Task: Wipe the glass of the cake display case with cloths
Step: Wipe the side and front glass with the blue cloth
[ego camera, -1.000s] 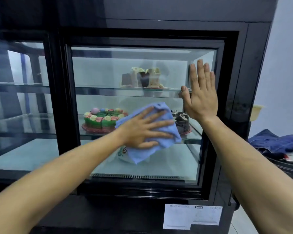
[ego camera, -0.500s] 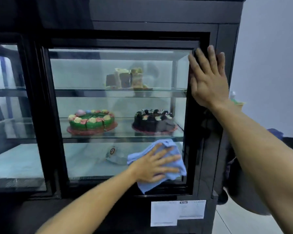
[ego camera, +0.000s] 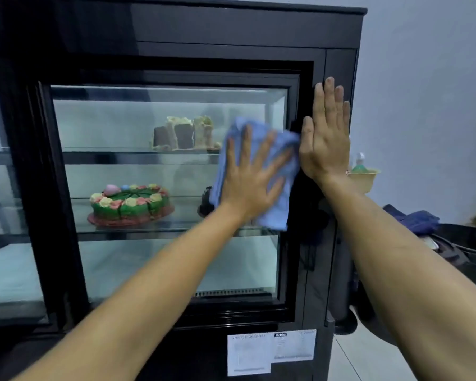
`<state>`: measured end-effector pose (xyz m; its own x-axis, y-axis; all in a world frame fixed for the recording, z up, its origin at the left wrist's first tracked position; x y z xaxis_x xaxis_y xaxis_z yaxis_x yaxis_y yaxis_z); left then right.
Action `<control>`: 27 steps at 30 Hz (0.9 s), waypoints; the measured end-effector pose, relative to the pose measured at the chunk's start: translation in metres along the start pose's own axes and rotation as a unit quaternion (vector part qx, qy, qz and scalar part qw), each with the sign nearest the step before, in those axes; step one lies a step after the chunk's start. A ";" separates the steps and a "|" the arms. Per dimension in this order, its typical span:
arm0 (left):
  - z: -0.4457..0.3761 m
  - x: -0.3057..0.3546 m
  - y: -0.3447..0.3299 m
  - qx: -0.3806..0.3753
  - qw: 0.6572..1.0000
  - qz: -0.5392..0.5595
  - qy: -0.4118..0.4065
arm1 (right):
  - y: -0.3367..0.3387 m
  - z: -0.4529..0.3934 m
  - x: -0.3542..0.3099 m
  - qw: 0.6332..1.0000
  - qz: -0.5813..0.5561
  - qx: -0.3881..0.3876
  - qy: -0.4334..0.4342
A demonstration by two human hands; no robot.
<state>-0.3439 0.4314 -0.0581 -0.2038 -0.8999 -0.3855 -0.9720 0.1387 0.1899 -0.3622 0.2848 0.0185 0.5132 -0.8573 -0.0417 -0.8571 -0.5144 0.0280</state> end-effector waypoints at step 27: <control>0.081 0.046 -0.027 -0.049 0.983 0.011 -0.179 | 0.002 0.002 0.002 1.000 -0.022 0.006 0.018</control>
<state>-0.3364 0.4198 -0.1545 -0.2708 -0.6917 -0.6695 -0.9542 0.1009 0.2818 -0.3630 0.2823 0.0167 0.5520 -0.8338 -0.0070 -0.8337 -0.5521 0.0152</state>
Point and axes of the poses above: each hand's wrist, its own z-axis away from the middle knuckle, its own y-axis out of the back of the hand, x = y × z, the point moved 8 cm from there along -z, towards the middle knuckle, and after that the axes turned 8 degrees about -z, right-handed, at the moved point
